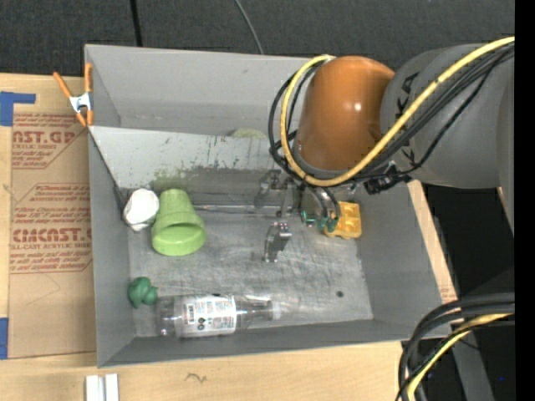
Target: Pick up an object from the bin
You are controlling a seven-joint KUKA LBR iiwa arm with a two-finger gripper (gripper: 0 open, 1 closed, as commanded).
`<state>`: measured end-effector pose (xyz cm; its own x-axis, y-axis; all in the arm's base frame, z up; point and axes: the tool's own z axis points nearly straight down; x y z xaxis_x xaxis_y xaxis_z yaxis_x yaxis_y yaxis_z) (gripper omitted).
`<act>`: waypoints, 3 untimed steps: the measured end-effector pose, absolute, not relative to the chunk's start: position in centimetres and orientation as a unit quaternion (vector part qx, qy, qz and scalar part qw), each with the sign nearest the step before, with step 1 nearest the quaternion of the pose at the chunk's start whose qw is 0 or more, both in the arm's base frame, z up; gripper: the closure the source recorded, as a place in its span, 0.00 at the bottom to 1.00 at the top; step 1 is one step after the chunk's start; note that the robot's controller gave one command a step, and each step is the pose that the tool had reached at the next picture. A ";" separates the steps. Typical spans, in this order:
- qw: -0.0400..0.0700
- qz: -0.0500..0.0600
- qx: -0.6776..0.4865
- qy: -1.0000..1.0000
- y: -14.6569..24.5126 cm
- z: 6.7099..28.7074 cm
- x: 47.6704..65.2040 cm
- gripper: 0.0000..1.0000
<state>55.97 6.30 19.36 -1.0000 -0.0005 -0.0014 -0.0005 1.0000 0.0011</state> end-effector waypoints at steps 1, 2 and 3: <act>0.006 0.001 0.019 1.000 6.1 15.4 57.0 0.00; 0.000 0.001 0.004 1.000 2.2 10.8 58.0 0.00; 0.000 -0.001 -0.030 1.000 1.8 11.2 54.4 0.00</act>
Offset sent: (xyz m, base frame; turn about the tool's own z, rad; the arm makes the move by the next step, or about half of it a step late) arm 0.0259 -0.0611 -0.0974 -0.0063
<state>54.43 1.81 11.16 -0.9982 -0.0593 0.0006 -0.0593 0.9982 -0.0021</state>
